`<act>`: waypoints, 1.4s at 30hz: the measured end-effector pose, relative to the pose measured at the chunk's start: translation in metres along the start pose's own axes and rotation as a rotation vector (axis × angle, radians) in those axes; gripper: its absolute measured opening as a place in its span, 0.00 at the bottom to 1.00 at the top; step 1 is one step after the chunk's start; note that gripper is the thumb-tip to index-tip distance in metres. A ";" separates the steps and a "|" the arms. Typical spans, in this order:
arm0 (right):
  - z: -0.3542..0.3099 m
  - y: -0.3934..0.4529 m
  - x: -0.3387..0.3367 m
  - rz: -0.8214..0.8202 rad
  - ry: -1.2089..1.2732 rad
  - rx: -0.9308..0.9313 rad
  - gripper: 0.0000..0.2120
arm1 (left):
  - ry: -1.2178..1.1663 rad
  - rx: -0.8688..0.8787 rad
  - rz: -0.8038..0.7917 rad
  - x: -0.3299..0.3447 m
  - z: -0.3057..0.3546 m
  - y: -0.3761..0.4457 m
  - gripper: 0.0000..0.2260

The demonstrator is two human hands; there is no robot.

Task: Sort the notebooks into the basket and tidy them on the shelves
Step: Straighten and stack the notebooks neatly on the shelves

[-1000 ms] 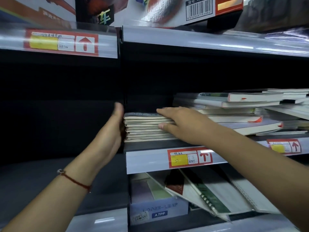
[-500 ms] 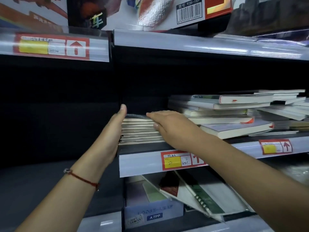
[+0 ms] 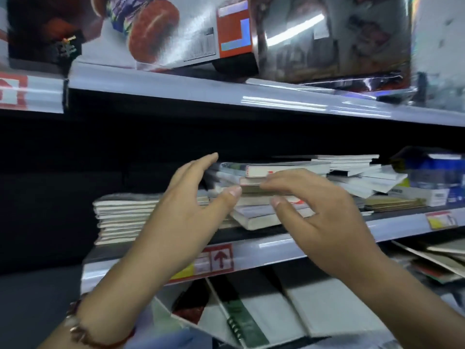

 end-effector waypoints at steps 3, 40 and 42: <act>0.038 -0.005 -0.029 0.123 0.081 0.082 0.10 | -0.026 -0.033 0.027 0.029 0.009 0.016 0.28; 0.148 0.052 0.011 -0.284 -0.008 0.493 0.24 | 0.442 -0.235 0.077 0.027 -0.024 0.094 0.18; 0.147 0.051 0.012 -0.265 -0.020 0.491 0.24 | 0.442 -0.224 0.073 0.027 -0.024 0.093 0.19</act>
Point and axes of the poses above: each hand's wrist, its own y-axis towards the middle knuckle, its own x-axis out of the palm, z = x × y, the point moved 4 cm from there along y, towards the middle knuckle, and after that the axes turned 6 degrees about -z, right-handed, at the moved point
